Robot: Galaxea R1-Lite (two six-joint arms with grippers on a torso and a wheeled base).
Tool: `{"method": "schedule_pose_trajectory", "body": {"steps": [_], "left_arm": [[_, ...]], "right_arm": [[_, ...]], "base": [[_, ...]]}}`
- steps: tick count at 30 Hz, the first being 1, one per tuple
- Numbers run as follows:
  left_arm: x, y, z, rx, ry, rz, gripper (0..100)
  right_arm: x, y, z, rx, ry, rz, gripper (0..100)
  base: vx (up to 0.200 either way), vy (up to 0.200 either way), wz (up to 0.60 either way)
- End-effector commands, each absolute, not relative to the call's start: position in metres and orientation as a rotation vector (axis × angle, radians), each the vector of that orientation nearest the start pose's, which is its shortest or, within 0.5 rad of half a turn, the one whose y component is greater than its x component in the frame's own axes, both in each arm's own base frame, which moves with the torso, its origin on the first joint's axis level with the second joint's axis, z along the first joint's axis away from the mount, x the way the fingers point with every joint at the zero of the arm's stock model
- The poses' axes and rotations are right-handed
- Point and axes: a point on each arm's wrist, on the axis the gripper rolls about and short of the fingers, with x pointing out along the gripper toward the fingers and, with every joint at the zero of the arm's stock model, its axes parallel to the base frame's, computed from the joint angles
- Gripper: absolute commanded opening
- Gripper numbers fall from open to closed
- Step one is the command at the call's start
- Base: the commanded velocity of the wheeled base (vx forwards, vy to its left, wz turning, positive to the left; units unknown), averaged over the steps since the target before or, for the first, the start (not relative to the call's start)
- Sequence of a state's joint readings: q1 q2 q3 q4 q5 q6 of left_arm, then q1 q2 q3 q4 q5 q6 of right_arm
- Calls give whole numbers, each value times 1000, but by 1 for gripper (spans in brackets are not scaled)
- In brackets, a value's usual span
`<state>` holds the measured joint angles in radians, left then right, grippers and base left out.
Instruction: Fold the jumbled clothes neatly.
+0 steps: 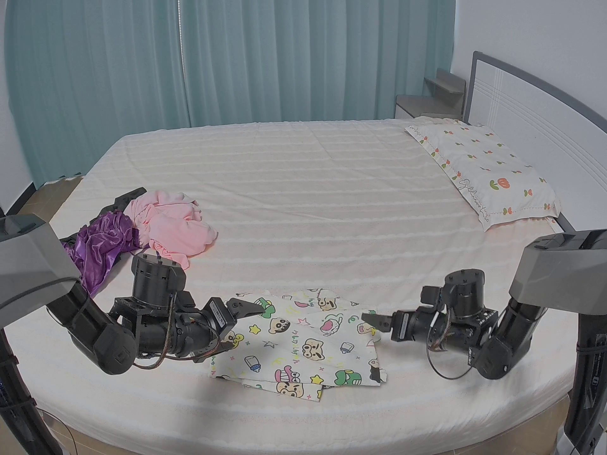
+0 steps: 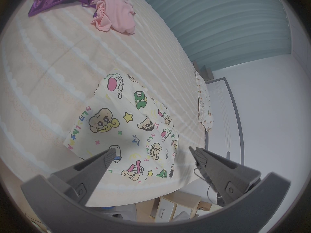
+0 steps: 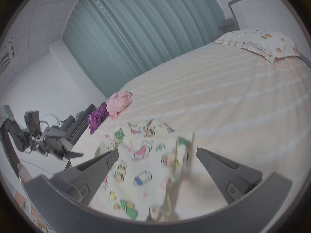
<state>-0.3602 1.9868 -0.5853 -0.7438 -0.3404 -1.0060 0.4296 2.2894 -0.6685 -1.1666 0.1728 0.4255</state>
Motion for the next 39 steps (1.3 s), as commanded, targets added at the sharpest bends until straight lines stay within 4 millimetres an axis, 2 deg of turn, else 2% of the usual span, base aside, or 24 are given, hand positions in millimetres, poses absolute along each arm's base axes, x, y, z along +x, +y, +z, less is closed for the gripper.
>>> {"method": "schedule_pose_trajectory", "body": {"steps": [1, 6, 18, 19, 28, 34, 39], "left_arm": [[286, -114, 47, -922, 947, -273, 100], [289, -115, 43, -924, 933, -281, 100], [291, -114, 41, -924, 934, -275, 100], [291, -114, 41, -924, 933, -276, 100], [291, -114, 41, -924, 933, -276, 100], [291, -113, 41, -926, 930, -271, 100], [291, -113, 41, -926, 931, -270, 100]], "right_arm": [[367, 161, -40, 345, 640, 444, 100], [370, 168, -50, 336, 666, 451, 100], [374, 176, -51, 334, 661, 470, 100], [374, 176, -52, 333, 668, 469, 0], [377, 172, -51, 338, 660, 455, 0], [385, 158, -45, 373, 589, 431, 0], [385, 156, -45, 374, 582, 430, 0]], "base": [[0, 0, 0], [0, 0, 0], [0, 0, 0], [0, 0, 0], [0, 0, 0], [0, 0, 0], [0, 0, 0]]}}
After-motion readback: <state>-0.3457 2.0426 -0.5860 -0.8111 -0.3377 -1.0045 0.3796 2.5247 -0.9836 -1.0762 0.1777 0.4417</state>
